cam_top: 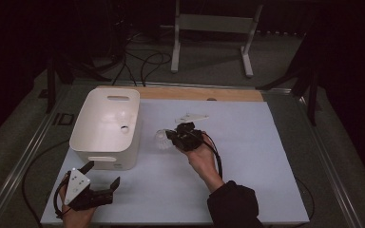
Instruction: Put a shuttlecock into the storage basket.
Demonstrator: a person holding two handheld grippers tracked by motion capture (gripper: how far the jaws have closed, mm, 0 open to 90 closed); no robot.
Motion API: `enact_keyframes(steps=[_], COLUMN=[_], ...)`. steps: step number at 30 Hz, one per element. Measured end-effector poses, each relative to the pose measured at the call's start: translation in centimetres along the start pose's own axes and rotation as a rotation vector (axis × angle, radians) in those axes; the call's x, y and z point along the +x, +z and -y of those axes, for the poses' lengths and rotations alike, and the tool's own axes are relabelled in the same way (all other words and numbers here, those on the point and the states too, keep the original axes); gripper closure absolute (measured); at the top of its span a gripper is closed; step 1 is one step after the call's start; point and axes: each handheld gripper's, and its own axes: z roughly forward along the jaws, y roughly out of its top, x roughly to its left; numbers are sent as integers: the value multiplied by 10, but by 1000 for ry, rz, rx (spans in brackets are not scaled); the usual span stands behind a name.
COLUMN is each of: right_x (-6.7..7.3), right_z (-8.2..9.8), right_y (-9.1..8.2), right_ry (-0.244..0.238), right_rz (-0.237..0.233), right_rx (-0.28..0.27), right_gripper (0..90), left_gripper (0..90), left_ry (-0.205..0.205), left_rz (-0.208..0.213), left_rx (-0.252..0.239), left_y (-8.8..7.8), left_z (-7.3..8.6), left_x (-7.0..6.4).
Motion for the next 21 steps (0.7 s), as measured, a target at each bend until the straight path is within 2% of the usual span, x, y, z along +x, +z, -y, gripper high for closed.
enact_keyframes(steps=[15,21], right_x=[0,-1], right_z=[-7,-11], right_y=[-4,-6], right_ry=[3,-10], right_rz=[3,6], right_rx=[-15,-21], right_gripper=[888,888], left_gripper=[3,3], left_ry=[0,-1], left_rz=[1,1], left_rx=[1,-1], left_y=[0,0], left_z=[0,0], left_x=[0,0])
